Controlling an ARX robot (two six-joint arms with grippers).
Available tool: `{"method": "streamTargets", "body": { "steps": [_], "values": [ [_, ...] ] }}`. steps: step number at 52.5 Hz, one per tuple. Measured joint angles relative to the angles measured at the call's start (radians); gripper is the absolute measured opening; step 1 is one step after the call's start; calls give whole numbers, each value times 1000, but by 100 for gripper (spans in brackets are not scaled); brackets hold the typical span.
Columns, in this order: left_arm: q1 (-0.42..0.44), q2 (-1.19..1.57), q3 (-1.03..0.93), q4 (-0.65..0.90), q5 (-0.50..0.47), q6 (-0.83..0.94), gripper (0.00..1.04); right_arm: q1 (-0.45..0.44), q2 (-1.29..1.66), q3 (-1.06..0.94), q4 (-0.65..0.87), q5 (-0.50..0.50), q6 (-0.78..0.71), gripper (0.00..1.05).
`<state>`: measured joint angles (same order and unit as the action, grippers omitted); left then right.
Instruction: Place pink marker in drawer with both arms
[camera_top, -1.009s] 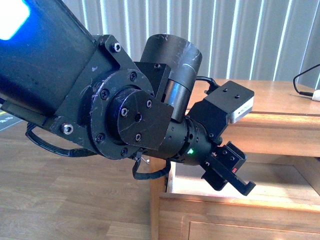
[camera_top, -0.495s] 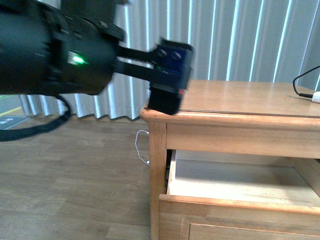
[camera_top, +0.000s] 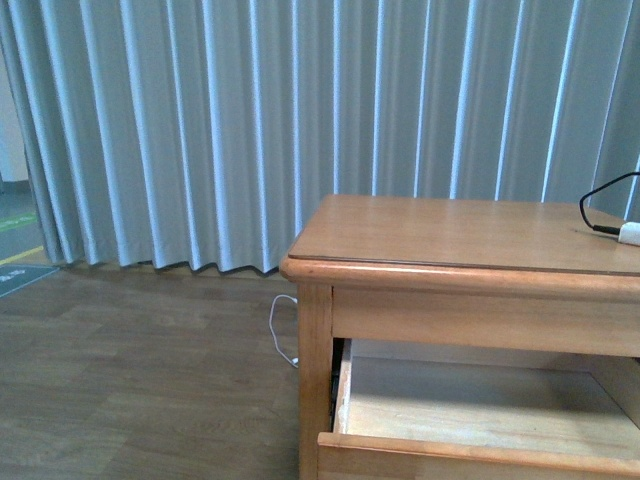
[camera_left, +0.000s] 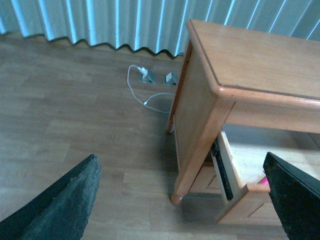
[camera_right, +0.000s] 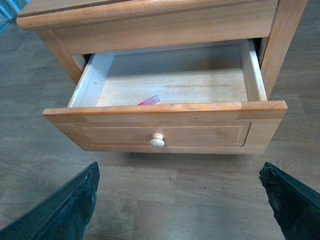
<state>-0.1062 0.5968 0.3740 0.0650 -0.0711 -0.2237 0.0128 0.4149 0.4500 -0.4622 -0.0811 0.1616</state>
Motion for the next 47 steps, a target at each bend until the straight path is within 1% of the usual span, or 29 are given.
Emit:
{"method": "streamTargets", "body": {
  "steps": [4,7,15,18,19,20,21,24,36,38,39,47],
  "values": [
    [97,-88,-60,-15,9,-46,98,0,0,0,0,0,0,96],
    [137,-118,-73,-16,0,-70,98,0,0,0,0,0,0,96],
    [139,-124,-74,-12,18,-81,98,0,0,0,0,0,0,96],
    [123,-141,-113,84,48,-5,88,0,0,0,0,0,0,96],
    [117,-153,-135,119,60,43,83,0,0,0,0,0,0,96],
    [111,-166,-151,136,71,92,78,0,0,0,0,0,0,96],
    [108,-174,-160,141,75,114,74,0,0,0,0,0,0,96],
    [106,-202,-196,149,72,170,58,0,0,0,0,0,0,96],
    [106,-273,-262,148,71,207,15,0,0,0,0,0,0,96],
    [106,-286,-271,144,71,209,6,0,0,0,0,0,0,96],
    [106,-292,-275,143,71,208,4,0,0,0,0,0,0,96],
    [106,-334,-301,126,71,216,4,0,0,0,0,0,0,96]
  ]
}}
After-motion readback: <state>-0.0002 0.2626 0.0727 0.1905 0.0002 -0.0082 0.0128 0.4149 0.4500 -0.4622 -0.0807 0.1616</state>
